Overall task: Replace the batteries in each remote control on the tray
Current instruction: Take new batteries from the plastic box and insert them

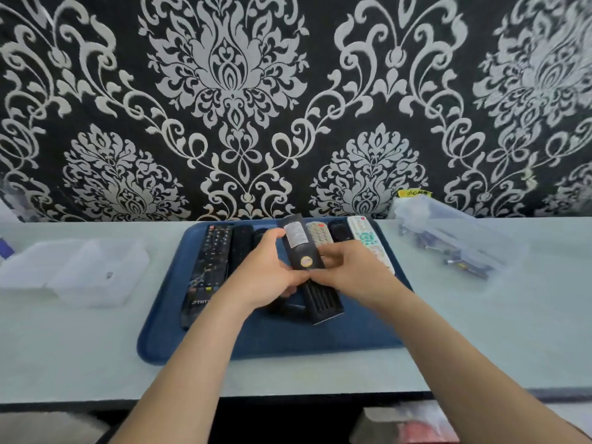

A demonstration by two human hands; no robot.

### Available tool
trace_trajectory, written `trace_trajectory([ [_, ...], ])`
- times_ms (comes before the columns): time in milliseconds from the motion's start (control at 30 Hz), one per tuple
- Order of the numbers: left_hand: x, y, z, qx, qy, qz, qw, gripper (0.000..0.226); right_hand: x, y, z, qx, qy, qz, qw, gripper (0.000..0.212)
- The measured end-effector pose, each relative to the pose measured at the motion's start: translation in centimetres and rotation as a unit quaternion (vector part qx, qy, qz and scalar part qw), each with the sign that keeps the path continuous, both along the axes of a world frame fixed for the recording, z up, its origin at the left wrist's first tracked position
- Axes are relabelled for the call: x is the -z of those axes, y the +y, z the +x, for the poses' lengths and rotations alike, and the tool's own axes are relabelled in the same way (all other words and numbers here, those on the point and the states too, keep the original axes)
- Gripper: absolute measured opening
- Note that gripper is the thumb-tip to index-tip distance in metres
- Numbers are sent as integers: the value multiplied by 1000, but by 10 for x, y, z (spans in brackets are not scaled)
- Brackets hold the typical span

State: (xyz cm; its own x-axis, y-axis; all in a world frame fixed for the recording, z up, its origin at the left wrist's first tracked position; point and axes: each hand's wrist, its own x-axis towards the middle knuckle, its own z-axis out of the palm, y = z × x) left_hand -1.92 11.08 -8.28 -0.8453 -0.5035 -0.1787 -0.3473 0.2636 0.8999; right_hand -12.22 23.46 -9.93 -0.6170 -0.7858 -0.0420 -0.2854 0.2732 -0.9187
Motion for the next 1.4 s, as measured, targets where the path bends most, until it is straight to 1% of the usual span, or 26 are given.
trace_trajectory([
  [33, -1, 1, 1, 2, -9, -3, 1000, 83, 1, 1, -1, 0, 46, 20, 999, 17],
  [100, -2, 3, 2, 12, -24, -12, 1000, 91, 2, 5, -3, -7, 105, 56, 993, 4],
  [167, 1, 3, 2, 14, -41, -21, 999, 96, 3, 9, -6, -14, 140, 75, 987, 21],
  [200, 3, 4, 1, 14, -55, -28, 998, 96, 2, 11, -8, -11, 147, 78, 986, 23],
  [267, 5, 3, 0, 17, -91, -62, 994, 89, -6, 17, -11, 15, 175, 98, 980, 18],
  [300, 6, 4, -1, 23, -106, -84, 991, 81, -9, 23, -17, 42, 206, 108, 972, 28],
  [367, 3, 6, 1, 51, -144, -157, 976, 66, -14, 35, -32, 108, 301, 136, 938, 41],
  [433, -4, 9, 2, 70, -181, -287, 938, 54, -17, 49, -48, 178, 367, 198, 891, 54],
  [467, -8, 11, 2, 63, -180, -347, 918, 48, -16, 57, -57, 204, 380, 238, 870, 60],
  [500, -13, 16, -1, 48, -161, -390, 905, 41, -16, 65, -66, 224, 380, 274, 854, 64],
  [533, -15, 21, -7, 36, -126, -414, 901, 35, -15, 72, -76, 241, 377, 301, 842, 66],
  [600, -17, 36, -27, 46, -41, -431, 900, 28, -13, 88, -93, 265, 356, 338, 830, 67],
  [633, -16, 46, -42, 68, -4, -435, 898, 26, -12, 98, -101, 276, 336, 351, 830, 71],
  [700, -14, 65, -78, 121, 56, -449, 884, 27, -12, 118, -115, 288, 285, 370, 836, 85],
  [767, -11, 78, -117, 165, 84, -474, 861, 34, -12, 131, -122, 277, 256, 379, 845, 92],
  [833, -7, 88, -153, 202, 73, -511, 832, 43, -11, 139, -125, 246, 279, 389, 843, 85],
  [900, -5, 95, -181, 243, 33, -551, 798, 48, -10, 145, -127, 222, 313, 388, 838, 77],
  [1000, -10, 91, -189, 275, 3, -575, 770, 38, -16, 144, -123, 198, 345, 358, 845, 67],
  [1100, -17, 95, -194, 288, -12, -625, 726, 26, -20, 152, -126, 183, 340, 325, 863, 60],
  [1133, -20, 97, -193, 284, -19, -627, 725, 25, -21, 155, -126, 175, 326, 312, 875, 61],
  [1167, -24, 97, -194, 280, -22, -621, 732, 27, -22, 159, -127, 172, 303, 289, 892, 63],
  [1233, -34, 95, -195, 276, -32, -594, 755, 34, -24, 170, -127, 175, 229, 212, 934, 66],
  [1267, -40, 96, -196, 275, -33, -574, 771, 38, -25, 176, -128, 181, 198, 163, 949, 67],
  [1333, -51, 93, -197, 267, -23, -525, 808, 42, -27, 185, -131, 194, 157, 76, 965, 73],
  [1400, -60, 92, -200, 232, 6, -475, 849, 38, -25, 191, -134, 207, 121, 29, 970, 79],
])
